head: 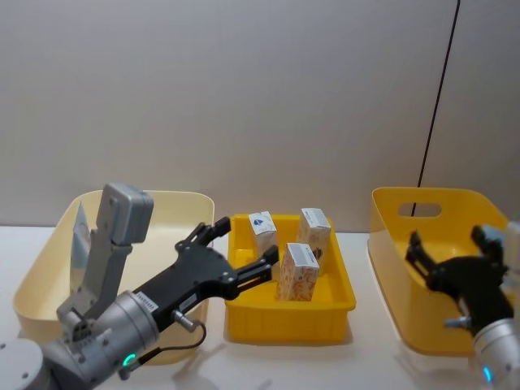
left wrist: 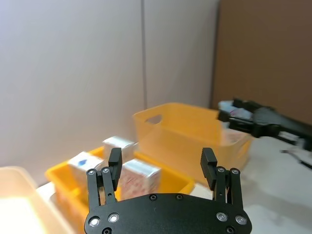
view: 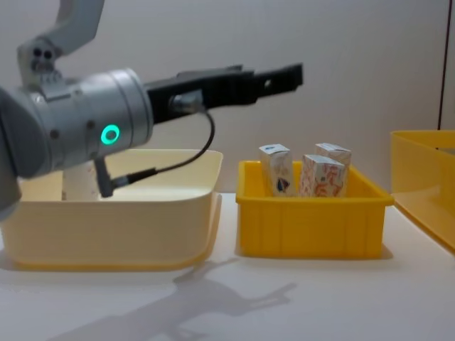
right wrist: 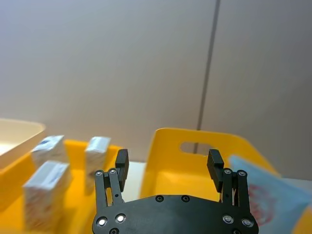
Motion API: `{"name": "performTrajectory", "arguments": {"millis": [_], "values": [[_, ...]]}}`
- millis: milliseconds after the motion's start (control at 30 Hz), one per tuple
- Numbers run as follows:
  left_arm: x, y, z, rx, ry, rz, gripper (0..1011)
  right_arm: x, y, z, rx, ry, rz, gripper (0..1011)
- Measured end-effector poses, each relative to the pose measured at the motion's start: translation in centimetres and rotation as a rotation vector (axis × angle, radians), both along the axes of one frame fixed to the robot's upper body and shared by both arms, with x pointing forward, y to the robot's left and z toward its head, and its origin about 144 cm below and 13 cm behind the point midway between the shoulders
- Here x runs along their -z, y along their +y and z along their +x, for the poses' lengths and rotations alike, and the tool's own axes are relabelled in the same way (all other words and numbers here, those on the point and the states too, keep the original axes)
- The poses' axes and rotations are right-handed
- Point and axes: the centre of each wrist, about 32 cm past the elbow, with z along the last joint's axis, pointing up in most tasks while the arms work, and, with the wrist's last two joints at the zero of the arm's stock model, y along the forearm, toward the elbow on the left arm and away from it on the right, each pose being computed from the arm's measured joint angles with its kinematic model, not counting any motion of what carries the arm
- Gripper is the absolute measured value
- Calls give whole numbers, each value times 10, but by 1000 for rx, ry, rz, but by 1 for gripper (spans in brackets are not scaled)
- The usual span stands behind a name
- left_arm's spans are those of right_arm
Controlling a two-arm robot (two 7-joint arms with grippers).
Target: Bimanual collaborative sorting of washing and personal care products
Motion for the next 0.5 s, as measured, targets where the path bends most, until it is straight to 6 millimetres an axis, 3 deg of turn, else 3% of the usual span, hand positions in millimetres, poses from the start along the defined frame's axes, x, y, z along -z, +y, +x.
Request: {"name": "performTrajectory", "arguments": {"millis": [500], "values": [[29,10,-21,-235,-21,134,1003,33,17,-39,-252,86,47,1001]]}}
